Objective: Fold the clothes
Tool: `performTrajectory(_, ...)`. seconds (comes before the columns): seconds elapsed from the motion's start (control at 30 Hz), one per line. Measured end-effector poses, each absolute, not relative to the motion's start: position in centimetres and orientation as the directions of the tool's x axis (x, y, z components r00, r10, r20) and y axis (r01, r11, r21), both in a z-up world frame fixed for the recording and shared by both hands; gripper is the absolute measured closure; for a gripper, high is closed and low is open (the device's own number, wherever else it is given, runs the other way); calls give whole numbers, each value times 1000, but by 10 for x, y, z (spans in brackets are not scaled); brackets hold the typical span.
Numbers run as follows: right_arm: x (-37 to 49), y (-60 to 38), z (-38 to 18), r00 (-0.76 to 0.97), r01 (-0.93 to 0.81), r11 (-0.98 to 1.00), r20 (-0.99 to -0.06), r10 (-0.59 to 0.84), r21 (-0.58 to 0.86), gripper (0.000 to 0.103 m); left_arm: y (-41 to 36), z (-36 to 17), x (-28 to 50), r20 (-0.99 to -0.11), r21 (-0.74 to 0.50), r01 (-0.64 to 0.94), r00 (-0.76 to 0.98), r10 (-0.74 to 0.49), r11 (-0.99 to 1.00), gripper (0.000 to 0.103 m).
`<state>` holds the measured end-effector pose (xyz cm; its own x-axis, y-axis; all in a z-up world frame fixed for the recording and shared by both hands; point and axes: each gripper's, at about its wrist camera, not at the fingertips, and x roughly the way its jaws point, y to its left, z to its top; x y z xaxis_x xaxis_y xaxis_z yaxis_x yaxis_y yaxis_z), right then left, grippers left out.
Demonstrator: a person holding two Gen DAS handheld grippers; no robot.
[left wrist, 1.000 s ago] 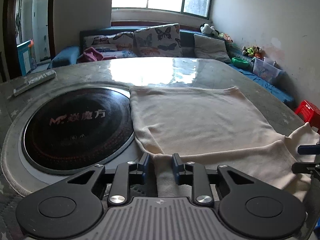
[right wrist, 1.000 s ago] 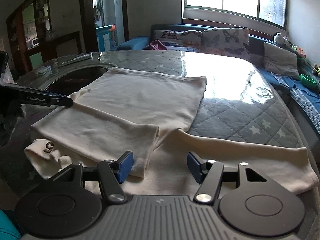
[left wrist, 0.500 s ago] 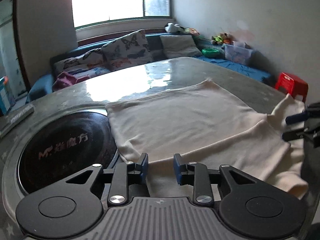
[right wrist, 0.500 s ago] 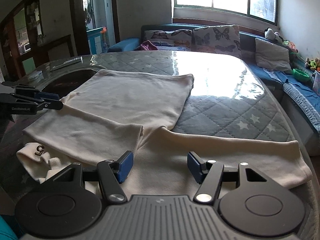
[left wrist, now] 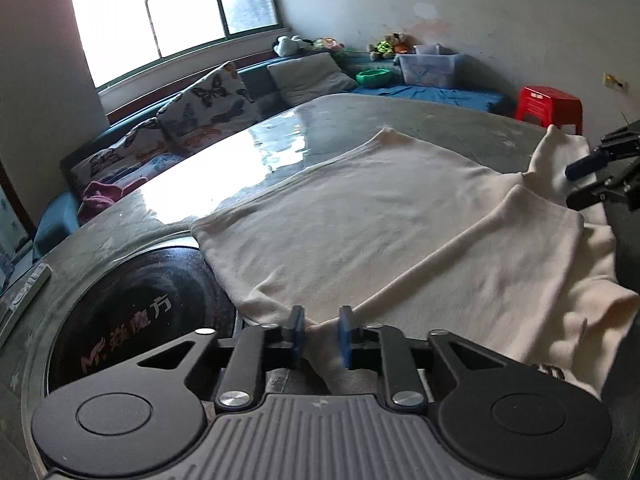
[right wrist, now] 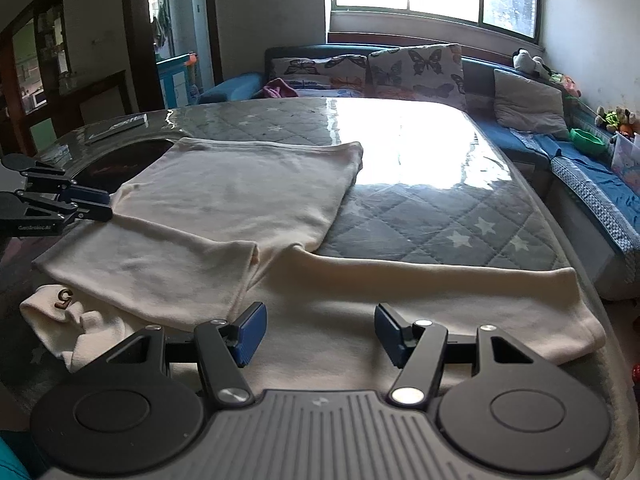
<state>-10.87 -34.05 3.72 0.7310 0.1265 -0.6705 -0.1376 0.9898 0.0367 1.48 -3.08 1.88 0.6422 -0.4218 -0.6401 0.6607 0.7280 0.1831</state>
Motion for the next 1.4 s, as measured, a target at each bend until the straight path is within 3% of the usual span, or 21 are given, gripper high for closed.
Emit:
performTrajectory(0.3, -108, -346, 30, 719, -110, 993, -687, 104, 36, 41, -6, 33, 13, -601, 93, 627, 655, -458, 774, 91)
performTrajectory(0.57, -105, -346, 28, 720, -104, 994, -687, 96, 31, 38, 1, 22, 17, -640, 100, 588, 656, -401, 803, 90)
performTrajectory(0.83, -105, -344, 29, 720, -105, 994, -688, 93, 24, 39, 8, 41, 15, -604, 55, 507, 703, -376, 860, 87)
performTrajectory(0.97, -105, -335, 42, 742, -137, 990, -660, 116, 20, 39, -6, 49, -5, -578, 33, 568, 682, -449, 822, 87)
performTrajectory(1.13, -103, -311, 55, 756, -232, 973, -627, 187, 11, 39, -23, 38, -21, -603, 23, 625, 631, -488, 781, 87)
performTrajectory(1.4, -96, -290, 33, 722, -277, 961, -665, 191, -24, 39, -18, 25, -25, -648, 32, 605, 618, -444, 796, 87)
